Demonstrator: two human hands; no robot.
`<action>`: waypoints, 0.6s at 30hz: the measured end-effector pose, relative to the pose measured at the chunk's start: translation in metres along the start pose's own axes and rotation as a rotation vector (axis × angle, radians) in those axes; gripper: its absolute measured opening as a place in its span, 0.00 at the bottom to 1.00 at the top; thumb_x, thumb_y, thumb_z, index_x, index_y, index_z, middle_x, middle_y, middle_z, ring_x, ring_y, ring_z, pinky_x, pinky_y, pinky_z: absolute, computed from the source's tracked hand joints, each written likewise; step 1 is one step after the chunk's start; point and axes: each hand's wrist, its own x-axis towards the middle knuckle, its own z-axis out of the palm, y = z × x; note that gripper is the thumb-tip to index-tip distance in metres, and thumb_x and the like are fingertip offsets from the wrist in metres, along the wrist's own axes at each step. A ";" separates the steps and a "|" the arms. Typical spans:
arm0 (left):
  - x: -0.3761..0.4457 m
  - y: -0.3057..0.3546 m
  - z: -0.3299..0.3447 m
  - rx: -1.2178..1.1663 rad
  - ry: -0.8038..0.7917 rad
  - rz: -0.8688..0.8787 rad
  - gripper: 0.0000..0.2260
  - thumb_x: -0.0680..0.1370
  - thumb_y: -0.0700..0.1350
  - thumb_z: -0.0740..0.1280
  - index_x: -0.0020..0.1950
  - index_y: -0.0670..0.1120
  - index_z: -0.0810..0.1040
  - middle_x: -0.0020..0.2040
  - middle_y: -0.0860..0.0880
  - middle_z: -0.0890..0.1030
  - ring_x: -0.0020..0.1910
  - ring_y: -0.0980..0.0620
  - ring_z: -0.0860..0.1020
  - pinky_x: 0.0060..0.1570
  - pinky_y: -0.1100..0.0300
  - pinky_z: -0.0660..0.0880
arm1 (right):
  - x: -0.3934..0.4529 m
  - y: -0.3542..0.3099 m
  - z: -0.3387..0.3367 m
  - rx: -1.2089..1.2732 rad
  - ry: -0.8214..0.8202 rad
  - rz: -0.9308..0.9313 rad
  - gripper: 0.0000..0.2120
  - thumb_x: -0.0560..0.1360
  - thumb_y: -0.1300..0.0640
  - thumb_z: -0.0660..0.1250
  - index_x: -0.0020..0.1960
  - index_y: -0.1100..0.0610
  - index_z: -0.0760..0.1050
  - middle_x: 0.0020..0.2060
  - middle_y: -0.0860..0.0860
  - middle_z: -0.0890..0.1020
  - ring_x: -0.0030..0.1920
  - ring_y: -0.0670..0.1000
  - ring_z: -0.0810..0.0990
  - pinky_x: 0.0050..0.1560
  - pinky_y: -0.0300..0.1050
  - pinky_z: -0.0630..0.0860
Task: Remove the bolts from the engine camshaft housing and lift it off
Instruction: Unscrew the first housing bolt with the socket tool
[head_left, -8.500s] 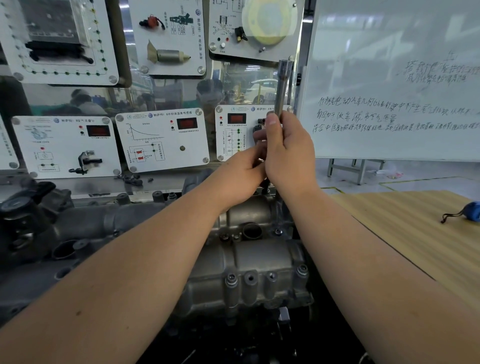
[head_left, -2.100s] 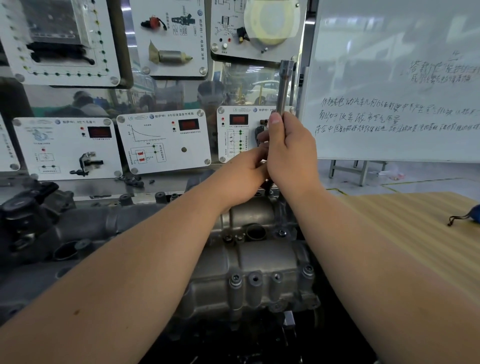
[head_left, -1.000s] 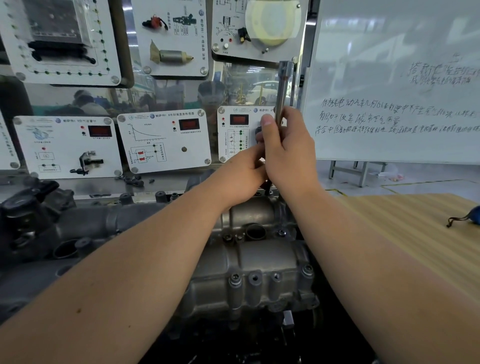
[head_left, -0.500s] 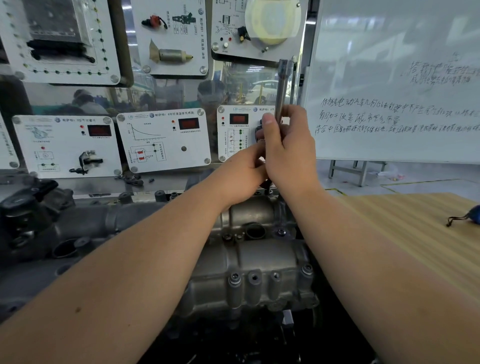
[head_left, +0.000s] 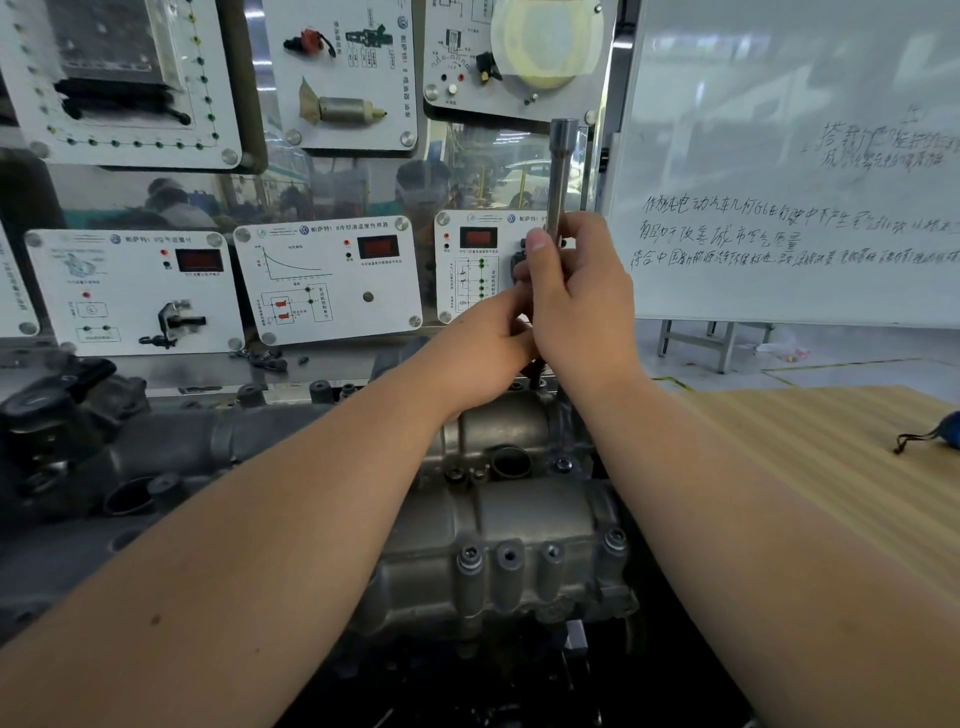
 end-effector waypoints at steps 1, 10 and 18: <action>0.000 0.000 0.000 -0.003 -0.002 0.002 0.16 0.77 0.44 0.62 0.63 0.56 0.77 0.52 0.47 0.85 0.53 0.43 0.83 0.57 0.39 0.79 | 0.000 -0.001 0.000 -0.011 0.001 -0.009 0.01 0.83 0.50 0.61 0.52 0.46 0.71 0.39 0.44 0.83 0.42 0.40 0.81 0.40 0.32 0.74; -0.002 0.000 -0.002 -0.009 0.000 -0.027 0.13 0.81 0.44 0.61 0.59 0.62 0.77 0.50 0.50 0.86 0.50 0.50 0.84 0.49 0.53 0.81 | 0.000 -0.002 0.000 -0.011 -0.005 0.004 0.10 0.84 0.49 0.57 0.49 0.50 0.72 0.39 0.46 0.83 0.41 0.43 0.80 0.41 0.37 0.74; -0.001 -0.001 -0.001 -0.006 -0.002 -0.019 0.14 0.80 0.45 0.62 0.63 0.59 0.76 0.53 0.51 0.85 0.54 0.49 0.83 0.53 0.47 0.79 | 0.000 -0.003 0.000 0.008 0.022 0.011 0.10 0.83 0.48 0.57 0.43 0.44 0.68 0.38 0.45 0.82 0.40 0.40 0.80 0.39 0.33 0.73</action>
